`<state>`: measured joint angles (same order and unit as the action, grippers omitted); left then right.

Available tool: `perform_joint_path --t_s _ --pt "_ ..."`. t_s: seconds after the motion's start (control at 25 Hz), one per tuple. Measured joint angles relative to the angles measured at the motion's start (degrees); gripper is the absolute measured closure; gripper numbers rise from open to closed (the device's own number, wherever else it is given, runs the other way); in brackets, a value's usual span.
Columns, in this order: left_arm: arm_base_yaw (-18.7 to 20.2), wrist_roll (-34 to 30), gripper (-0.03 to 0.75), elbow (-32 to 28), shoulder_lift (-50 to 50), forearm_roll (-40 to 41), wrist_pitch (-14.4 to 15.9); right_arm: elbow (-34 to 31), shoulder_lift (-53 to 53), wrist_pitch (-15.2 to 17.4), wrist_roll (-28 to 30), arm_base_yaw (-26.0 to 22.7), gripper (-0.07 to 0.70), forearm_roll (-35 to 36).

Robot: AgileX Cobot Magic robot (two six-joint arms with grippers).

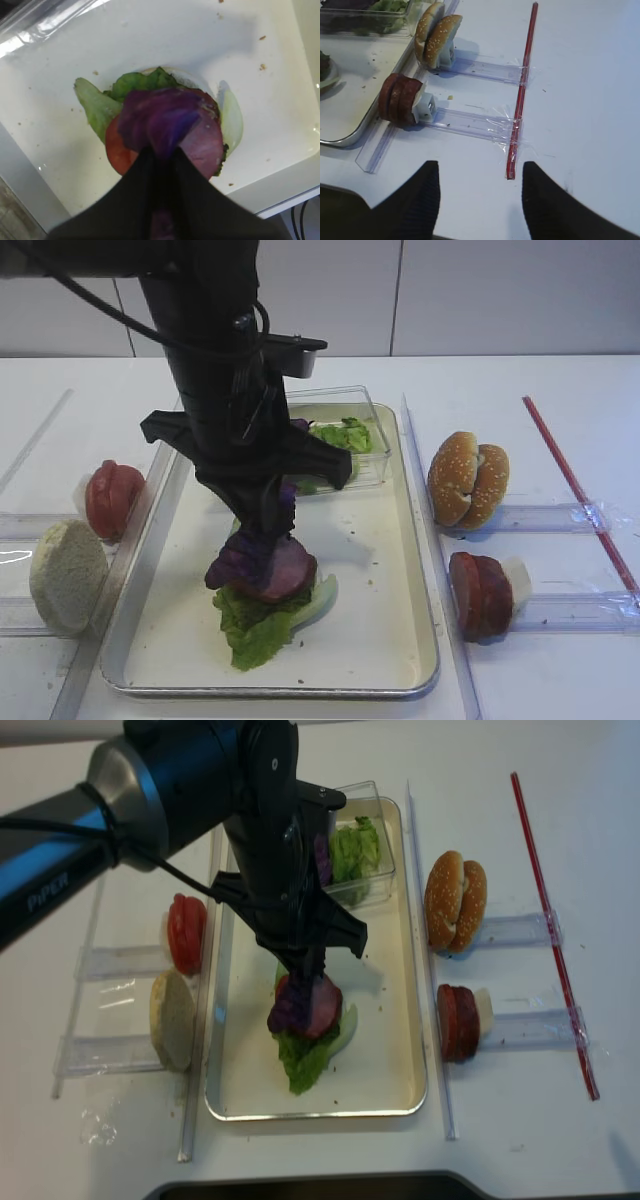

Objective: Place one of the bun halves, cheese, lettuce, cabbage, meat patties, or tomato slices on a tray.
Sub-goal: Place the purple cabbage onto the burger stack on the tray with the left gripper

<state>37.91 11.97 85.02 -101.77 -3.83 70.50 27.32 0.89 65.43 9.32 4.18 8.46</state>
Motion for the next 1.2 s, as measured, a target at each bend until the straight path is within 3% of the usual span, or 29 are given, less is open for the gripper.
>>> perform_joint_path --t_s 1.2 --pt "0.0 -1.0 0.641 0.0 -0.5 -0.8 -0.1 0.0 0.0 0.0 -0.1 0.0 0.238 0.0"
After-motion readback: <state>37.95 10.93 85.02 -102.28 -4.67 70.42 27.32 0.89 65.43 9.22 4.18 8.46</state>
